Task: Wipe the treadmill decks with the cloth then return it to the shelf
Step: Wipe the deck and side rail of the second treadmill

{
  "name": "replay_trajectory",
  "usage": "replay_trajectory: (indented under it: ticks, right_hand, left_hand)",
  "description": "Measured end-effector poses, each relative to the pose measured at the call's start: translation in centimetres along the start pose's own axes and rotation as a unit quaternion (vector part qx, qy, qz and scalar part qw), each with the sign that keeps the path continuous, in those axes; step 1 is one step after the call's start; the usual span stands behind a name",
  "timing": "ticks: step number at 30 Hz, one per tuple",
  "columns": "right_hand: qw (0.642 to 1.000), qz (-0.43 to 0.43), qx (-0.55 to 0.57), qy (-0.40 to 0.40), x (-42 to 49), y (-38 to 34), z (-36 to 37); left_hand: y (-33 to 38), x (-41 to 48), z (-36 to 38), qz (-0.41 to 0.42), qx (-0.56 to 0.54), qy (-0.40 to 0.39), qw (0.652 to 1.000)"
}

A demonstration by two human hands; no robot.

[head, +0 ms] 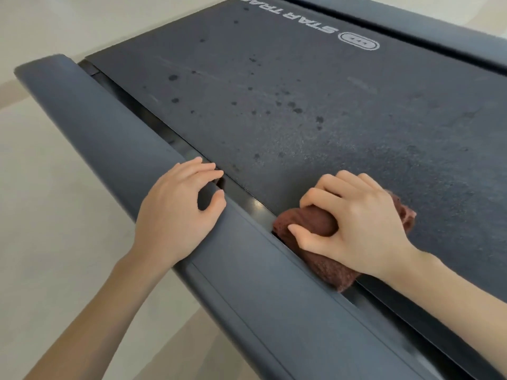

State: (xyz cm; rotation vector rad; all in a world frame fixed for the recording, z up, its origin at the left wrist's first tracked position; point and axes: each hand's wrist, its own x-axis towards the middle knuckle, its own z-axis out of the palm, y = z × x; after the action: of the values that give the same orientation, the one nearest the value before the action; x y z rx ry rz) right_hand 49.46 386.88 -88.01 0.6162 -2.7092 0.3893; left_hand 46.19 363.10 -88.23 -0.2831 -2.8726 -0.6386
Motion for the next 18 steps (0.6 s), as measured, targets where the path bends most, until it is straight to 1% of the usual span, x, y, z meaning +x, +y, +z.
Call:
replay_trajectory:
  ticks: [2, 6, 8, 11, 14, 18]
  right_hand:
    - [1.0, 0.002, 0.009, 0.005, 2.8, -0.2, 1.6]
    - [0.998, 0.039, 0.027, 0.033, 10.6, -0.5, 5.5]
    - [0.997, 0.064, 0.011, 0.029, 14.9, 0.0, 7.4]
    - [0.997, 0.078, -0.02, 0.012, 19.2, 0.6, 9.4]
    - [0.997, 0.068, -0.023, 0.019, 19.3, 0.9, 9.6]
    - [1.0, 0.005, 0.008, 0.008, 14.6, 1.1, 7.3]
  left_hand:
    - [-0.1, 0.2, 0.3, -0.019, 0.002, 0.014, 1.0]
    - [-0.3, 0.4, 0.4, -0.045, 0.012, 0.03, 0.998]
    - [-0.4, 0.4, 0.4, -0.043, 0.021, 0.022, 0.999]
    - [-0.4, 0.4, 0.3, -0.047, 0.026, 0.015, 0.998]
    - [-0.3, 0.5, 0.2, -0.046, 0.031, 0.014, 0.998]
    - [-0.6, 0.5, 0.0, -0.04, 0.037, 0.011, 0.998]
